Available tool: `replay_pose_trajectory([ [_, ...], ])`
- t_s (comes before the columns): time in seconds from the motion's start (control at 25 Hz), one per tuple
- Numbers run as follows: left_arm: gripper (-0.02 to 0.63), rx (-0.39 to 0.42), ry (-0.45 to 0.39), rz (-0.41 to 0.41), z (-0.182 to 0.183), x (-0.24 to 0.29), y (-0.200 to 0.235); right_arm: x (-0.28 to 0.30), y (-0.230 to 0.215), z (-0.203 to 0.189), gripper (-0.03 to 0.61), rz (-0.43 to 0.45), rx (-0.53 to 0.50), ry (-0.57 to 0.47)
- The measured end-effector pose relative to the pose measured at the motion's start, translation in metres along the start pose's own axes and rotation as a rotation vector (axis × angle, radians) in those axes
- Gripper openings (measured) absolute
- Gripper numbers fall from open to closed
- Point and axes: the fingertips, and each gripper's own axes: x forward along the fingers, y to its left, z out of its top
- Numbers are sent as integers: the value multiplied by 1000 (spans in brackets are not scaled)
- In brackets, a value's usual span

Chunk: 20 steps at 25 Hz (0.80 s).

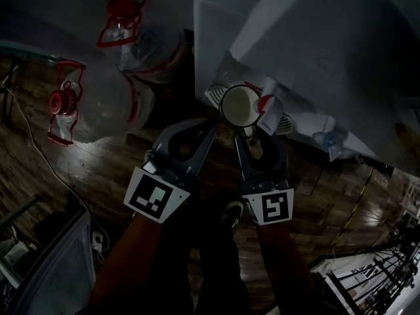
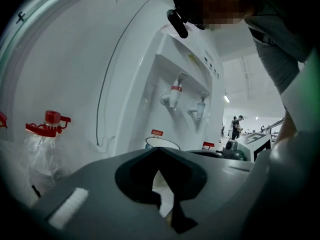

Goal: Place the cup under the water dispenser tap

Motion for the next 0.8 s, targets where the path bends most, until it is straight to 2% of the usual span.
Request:
replay_pose_trajectory([
  [0.32, 8, -12, -4, 34, 26, -19, -9, -23, 5, 34, 176, 20, 11, 38],
  [0.64, 8, 31, -48, 37, 88, -51, -45, -57, 20, 119, 170, 90, 6, 8],
  [0.8, 8, 33, -33, 19, 119, -74, -77, -81, 31, 164, 62, 122, 50, -14],
])
